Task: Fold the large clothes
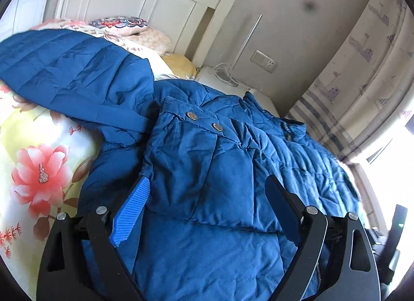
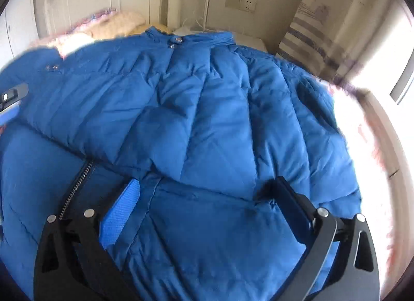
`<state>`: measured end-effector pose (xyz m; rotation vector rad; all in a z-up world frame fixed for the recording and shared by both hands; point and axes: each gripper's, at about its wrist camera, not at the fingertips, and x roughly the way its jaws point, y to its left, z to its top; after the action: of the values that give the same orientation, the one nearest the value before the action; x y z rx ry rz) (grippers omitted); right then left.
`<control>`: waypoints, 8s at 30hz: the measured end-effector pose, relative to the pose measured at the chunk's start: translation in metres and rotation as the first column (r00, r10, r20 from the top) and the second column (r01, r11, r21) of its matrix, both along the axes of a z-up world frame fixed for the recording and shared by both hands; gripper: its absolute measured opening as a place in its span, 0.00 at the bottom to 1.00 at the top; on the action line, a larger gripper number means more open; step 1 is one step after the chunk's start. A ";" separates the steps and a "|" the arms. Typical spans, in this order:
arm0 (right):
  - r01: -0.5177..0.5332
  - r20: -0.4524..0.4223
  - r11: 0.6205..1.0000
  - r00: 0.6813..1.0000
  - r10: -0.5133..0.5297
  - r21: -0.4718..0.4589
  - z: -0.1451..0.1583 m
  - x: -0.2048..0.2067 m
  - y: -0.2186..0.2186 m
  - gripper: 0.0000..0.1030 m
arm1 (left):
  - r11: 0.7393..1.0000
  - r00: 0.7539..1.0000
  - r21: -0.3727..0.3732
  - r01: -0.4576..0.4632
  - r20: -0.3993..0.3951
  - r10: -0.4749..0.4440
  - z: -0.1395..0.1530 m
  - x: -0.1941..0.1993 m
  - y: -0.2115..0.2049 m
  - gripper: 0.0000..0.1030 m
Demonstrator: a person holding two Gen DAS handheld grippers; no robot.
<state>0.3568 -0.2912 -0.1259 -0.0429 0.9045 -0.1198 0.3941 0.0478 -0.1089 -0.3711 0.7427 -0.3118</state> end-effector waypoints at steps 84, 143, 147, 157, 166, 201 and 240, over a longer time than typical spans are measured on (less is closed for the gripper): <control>-0.324 0.236 0.923 0.899 0.369 -0.209 0.057 -0.032 0.090 0.57 | 0.949 0.968 0.252 -0.189 -0.118 0.224 -0.016 -0.003 0.004 0.86; 0.142 0.084 0.790 0.968 -0.237 0.596 0.013 -0.036 -0.110 0.43 | 0.965 0.968 0.185 -0.183 -0.137 0.210 -0.018 -0.002 0.013 0.88; 0.192 0.215 0.867 0.923 -0.318 0.460 0.047 -0.051 -0.108 0.48 | 0.964 0.968 0.194 -0.183 -0.138 0.211 -0.018 -0.001 0.012 0.88; 0.032 0.102 0.992 0.994 -0.045 0.120 0.027 0.026 -0.035 0.62 | 0.965 0.966 0.170 -0.197 -0.134 0.221 -0.017 -0.004 0.016 0.88; 0.013 0.108 0.993 0.994 -0.025 0.114 0.014 0.022 -0.039 0.64 | 0.981 0.981 0.084 -0.177 0.094 0.169 0.087 -0.020 -0.001 0.88; -0.021 0.132 0.983 0.991 -0.004 0.185 0.018 0.020 -0.038 0.72 | 0.921 0.995 0.390 -0.005 -0.093 0.045 0.034 0.126 -0.114 0.95; 0.028 0.181 0.992 0.982 -0.049 0.120 0.049 0.045 -0.022 0.86 | 0.862 1.000 0.507 0.013 -0.002 -0.014 -0.003 0.109 -0.106 0.96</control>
<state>0.4022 -0.3130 -0.0771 0.0933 0.7267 -0.1050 0.5030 -0.0583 -0.1122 0.1375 0.7949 -0.1189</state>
